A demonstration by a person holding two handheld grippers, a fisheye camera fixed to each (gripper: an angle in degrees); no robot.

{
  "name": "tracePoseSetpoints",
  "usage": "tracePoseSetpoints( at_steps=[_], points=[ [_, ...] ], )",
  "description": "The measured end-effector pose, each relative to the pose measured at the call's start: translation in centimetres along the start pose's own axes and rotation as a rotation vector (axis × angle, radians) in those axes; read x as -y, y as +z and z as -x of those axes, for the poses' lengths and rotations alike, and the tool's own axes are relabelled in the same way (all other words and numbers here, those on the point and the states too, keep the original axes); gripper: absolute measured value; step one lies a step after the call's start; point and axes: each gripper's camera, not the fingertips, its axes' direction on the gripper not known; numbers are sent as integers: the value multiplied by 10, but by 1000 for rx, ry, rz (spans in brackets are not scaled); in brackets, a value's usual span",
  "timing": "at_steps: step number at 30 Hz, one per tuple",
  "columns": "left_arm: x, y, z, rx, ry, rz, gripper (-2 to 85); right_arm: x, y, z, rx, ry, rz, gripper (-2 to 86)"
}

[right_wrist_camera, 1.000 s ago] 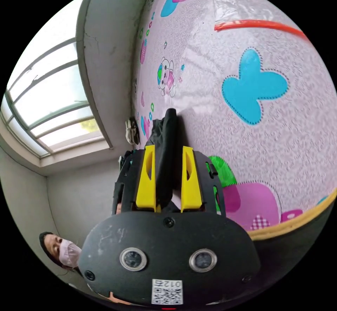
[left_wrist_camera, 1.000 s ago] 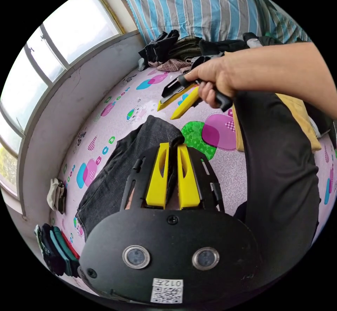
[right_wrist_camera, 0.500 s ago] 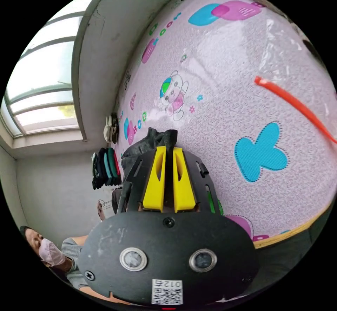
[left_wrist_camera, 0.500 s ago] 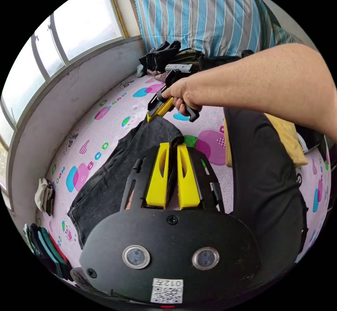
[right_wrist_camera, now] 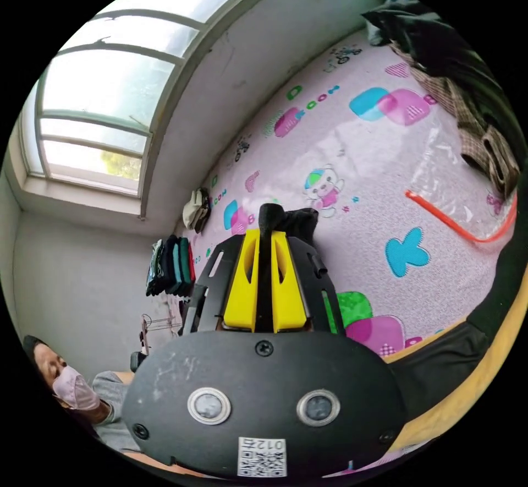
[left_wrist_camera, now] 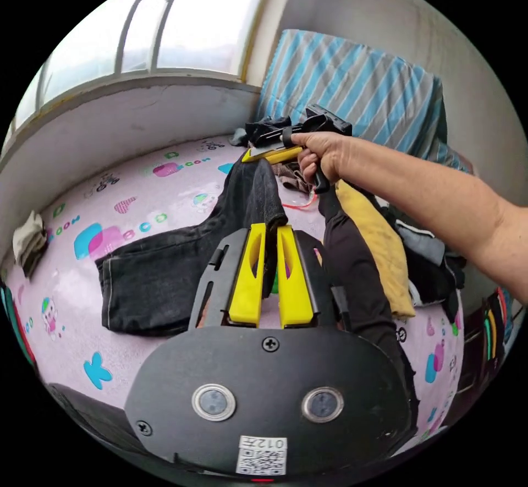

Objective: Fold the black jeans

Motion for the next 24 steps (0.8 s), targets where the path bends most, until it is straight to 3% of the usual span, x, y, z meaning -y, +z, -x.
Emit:
tracePoseSetpoints(
  at_steps=[11,24],
  points=[
    [-12,-109,185,-15,-386,-150,14,-1,188,156,-125,-196,115,10],
    [-23,-136,354,-79,-876,-56,21,-24,367,172,-306,-164,246,17]
  ],
)
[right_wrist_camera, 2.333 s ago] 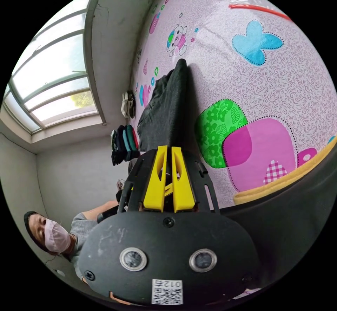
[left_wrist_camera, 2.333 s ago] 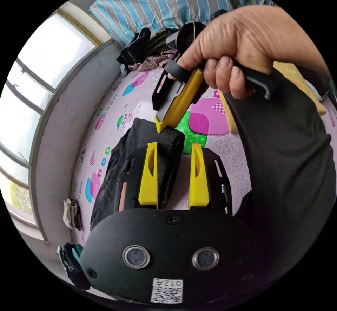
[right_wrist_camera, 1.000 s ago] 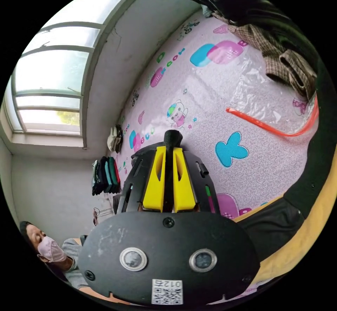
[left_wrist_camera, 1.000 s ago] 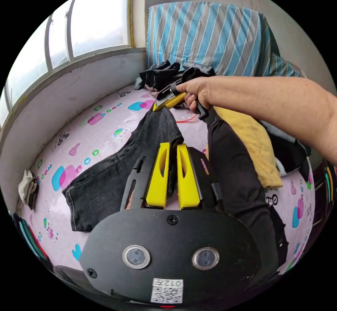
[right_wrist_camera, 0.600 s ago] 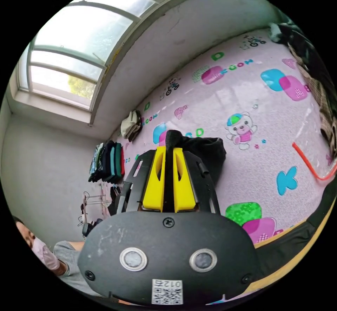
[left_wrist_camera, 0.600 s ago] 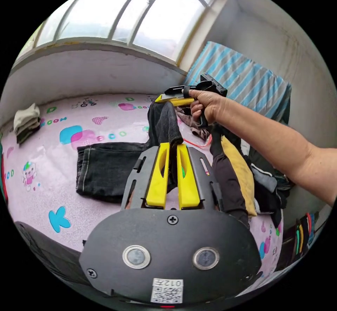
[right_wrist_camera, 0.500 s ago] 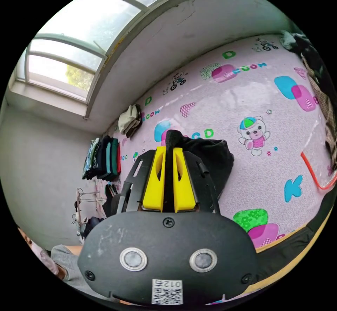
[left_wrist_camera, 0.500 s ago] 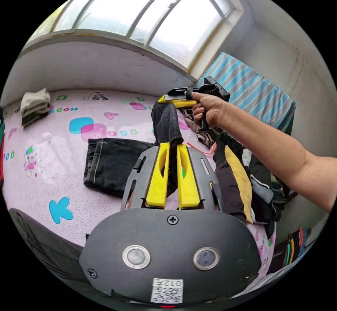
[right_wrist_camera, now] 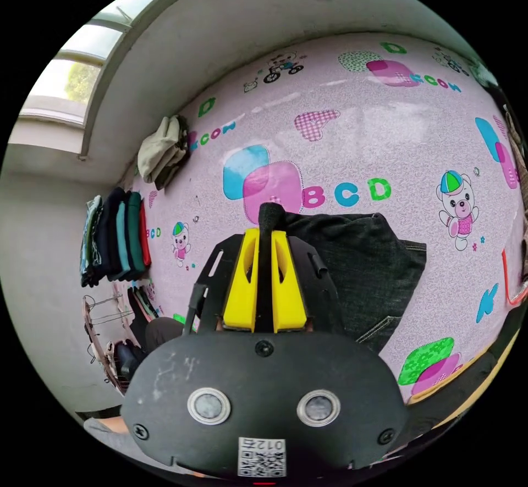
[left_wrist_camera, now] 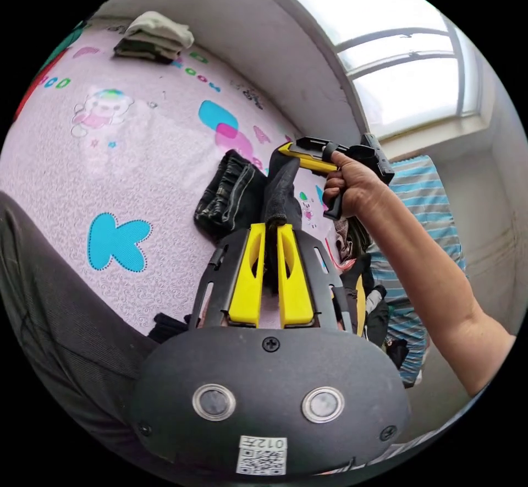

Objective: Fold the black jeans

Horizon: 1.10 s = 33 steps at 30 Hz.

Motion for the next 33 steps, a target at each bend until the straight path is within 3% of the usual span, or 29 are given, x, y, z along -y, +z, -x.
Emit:
tracePoseSetpoints(
  at_steps=[9,14,17,25,29,33],
  points=[
    [61,-12,7,1,-56,17,36,-4,50,-7,-78,56,-18,54],
    [94,-40,-5,-5,-44,-28,48,-14,40,-31,82,19,0,93],
    [122,-60,-25,70,85,-55,59,-35,8,-58,246,-5,-18,93],
    [220,-3,-39,81,262,336,91,-159,-63,-209,367,119,-5,116],
    [245,31,-42,62,259,463,95,-223,-47,-293,534,290,49,137],
    [258,69,-52,101,288,599,87,-244,-23,-317,583,301,114,140]
  ],
)
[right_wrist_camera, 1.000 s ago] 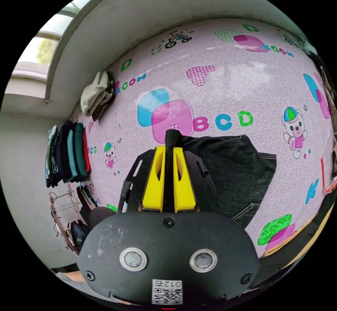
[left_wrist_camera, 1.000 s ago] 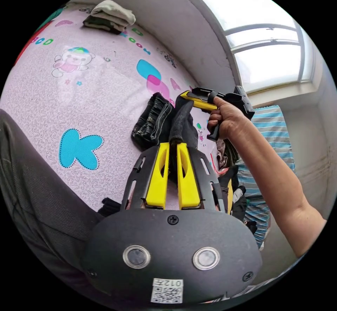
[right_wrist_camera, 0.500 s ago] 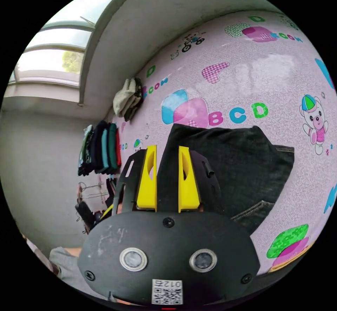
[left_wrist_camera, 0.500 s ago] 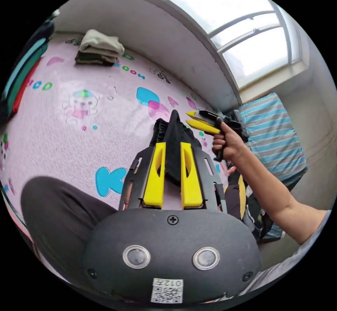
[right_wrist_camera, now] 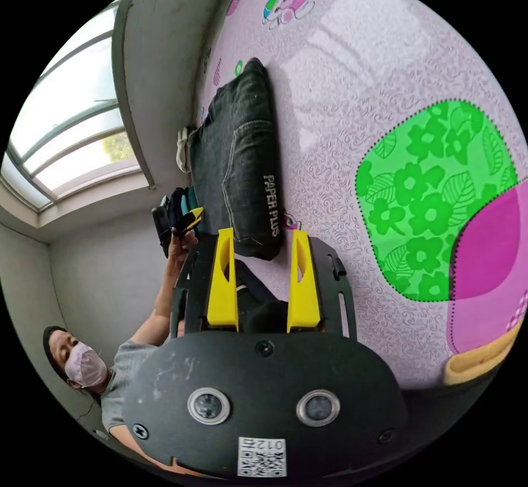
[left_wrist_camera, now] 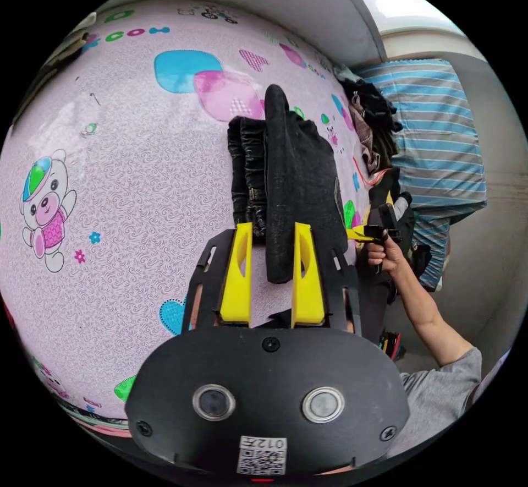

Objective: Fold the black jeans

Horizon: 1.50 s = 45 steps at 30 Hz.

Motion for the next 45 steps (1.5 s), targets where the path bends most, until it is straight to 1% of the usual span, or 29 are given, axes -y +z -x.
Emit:
tracePoseSetpoints(
  at_steps=[2,6,7,8,9,10,11,12,13,14,16,19,23,26,28,29,33,35,38,41,43,45],
  points=[
    [8,2,-4,24,2,11,78,-2,9,-8,36,-22,37,137],
    [26,0,-15,-3,48,37,44,-4,11,-16,80,-46,52,119],
    [31,-4,-20,-13,74,37,34,-6,8,-17,78,-53,56,99],
    [34,-7,-24,-22,96,31,31,-9,3,-11,41,-100,49,84],
    [39,-19,-37,-42,165,-11,25,-11,1,-5,11,-135,41,78],
    [40,-32,-52,-26,230,-82,21,-15,-4,6,-48,-193,19,70],
    [41,-36,-57,-10,245,-98,19,-19,-8,12,-69,-222,0,65],
    [44,-33,-55,40,244,-84,17,-20,-10,12,-71,-221,-9,65],
    [50,-15,-38,65,165,1,15,-20,-11,6,-70,-192,-18,63],
    [50,-6,-29,53,123,32,15,-19,-10,0,-89,-160,-10,62],
    [47,3,-6,-44,47,-18,14,-21,-11,-2,-107,-169,-12,62],
    [47,2,-9,-52,94,-24,18,-27,-16,-7,-98,-160,-16,66],
    [55,-5,-11,-81,97,11,22,-32,-25,-14,-51,-149,-6,88],
    [54,-32,-18,-28,122,-78,25,-36,-45,-12,-80,-168,-41,98],
    [57,-55,-28,-8,135,-200,28,-32,-60,-13,-81,-160,-82,106],
    [60,-57,-31,-7,139,-213,28,-25,-69,-15,-69,-142,-106,111],
    [96,-45,-59,7,189,-201,34,4,-83,-14,-26,-108,-171,115],
    [114,-35,-67,53,190,-192,38,24,-86,-10,-34,-88,-216,116],
    [141,-24,-68,106,142,-205,47,45,-88,-4,-66,-73,-264,118],
    [162,-24,-58,149,38,-242,64,62,-88,-1,-55,-66,-276,119],
    [175,-23,-48,128,-2,-243,74,70,-87,-1,-55,-69,-265,118],
    [186,-16,-40,65,1,-186,74,77,-85,-1,-56,-74,-249,117]
  ],
)
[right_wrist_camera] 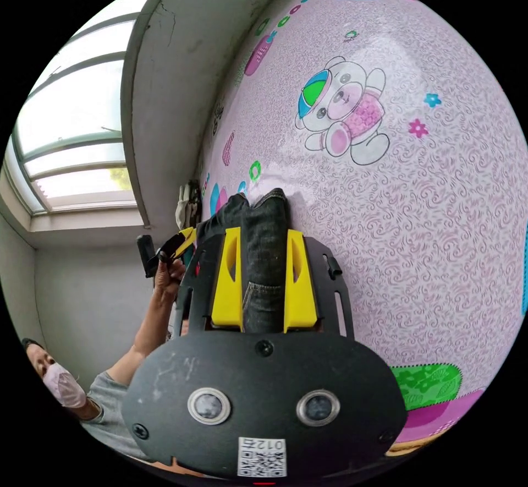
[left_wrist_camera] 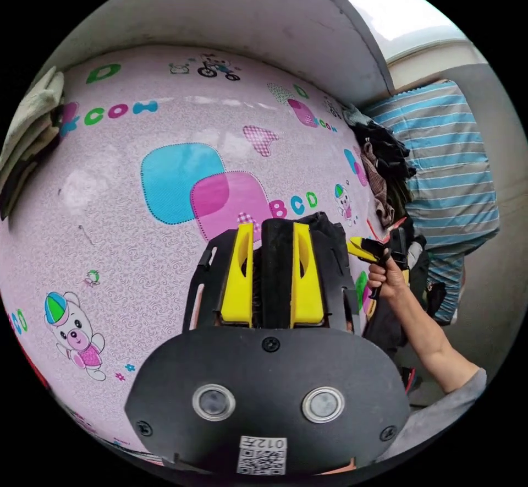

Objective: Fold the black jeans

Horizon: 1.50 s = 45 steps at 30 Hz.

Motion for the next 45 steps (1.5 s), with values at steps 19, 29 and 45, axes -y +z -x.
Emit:
tracePoseSetpoints(
  at_steps=[19,29,45],
  points=[
    [7,57,43,-211,-13,111,14,-6,10,-3,-60,-47,-40,15],
    [-54,-1,-20,-120,209,49,23,-83,-19,-4,2,-45,192,103],
    [-171,84,-103,210,463,280,3,-165,27,19,-65,-138,325,78]
  ],
)
